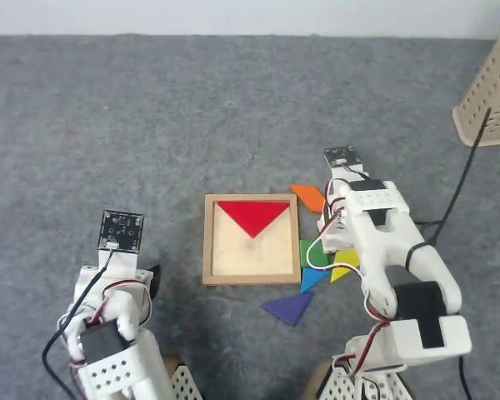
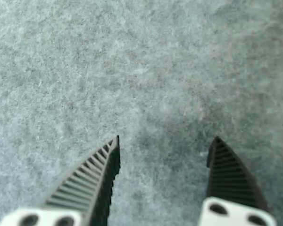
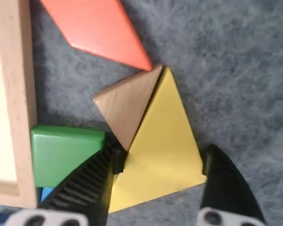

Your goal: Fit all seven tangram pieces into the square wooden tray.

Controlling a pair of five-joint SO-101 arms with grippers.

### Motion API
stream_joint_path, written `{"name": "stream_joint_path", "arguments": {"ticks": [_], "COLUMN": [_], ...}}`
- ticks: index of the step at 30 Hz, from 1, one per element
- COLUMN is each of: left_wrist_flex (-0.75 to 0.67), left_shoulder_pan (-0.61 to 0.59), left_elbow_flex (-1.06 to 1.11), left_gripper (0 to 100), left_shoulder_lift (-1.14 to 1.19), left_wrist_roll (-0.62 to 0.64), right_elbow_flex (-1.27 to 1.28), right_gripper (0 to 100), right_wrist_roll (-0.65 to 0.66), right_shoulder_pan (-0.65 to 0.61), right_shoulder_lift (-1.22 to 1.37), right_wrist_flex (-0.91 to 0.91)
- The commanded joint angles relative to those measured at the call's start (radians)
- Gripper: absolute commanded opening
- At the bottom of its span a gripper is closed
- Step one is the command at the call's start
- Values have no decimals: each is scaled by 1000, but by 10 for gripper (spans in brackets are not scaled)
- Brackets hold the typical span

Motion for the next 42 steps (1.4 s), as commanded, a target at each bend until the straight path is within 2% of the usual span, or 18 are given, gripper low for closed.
{"name": "stream_joint_path", "arguments": {"ticks": [1,9,14,19,24,27,30,42], "left_wrist_flex": [5,5,5,5,5,5,5,5], "left_shoulder_pan": [-3,-3,-3,-3,-3,-3,-3,-3], "left_elbow_flex": [-8,-8,-8,-8,-8,-8,-8,-8], "left_gripper": [280,280,280,280,280,280,280,280], "left_shoulder_lift": [-15,-15,-15,-15,-15,-15,-15,-15], "left_wrist_roll": [-11,-11,-11,-11,-11,-11,-11,-11], "right_elbow_flex": [-28,-54,-48,6,135,164,158,-18], "right_gripper": [173,173,226,246,246,246,246,246], "right_wrist_roll": [-11,-2,32,32,28,-44,-84,-91], "right_shoulder_pan": [12,142,145,145,162,153,159,154], "right_shoulder_lift": [18,-147,-314,-386,-337,-277,-211,24], "right_wrist_flex": [13,48,142,148,65,47,25,10]}}
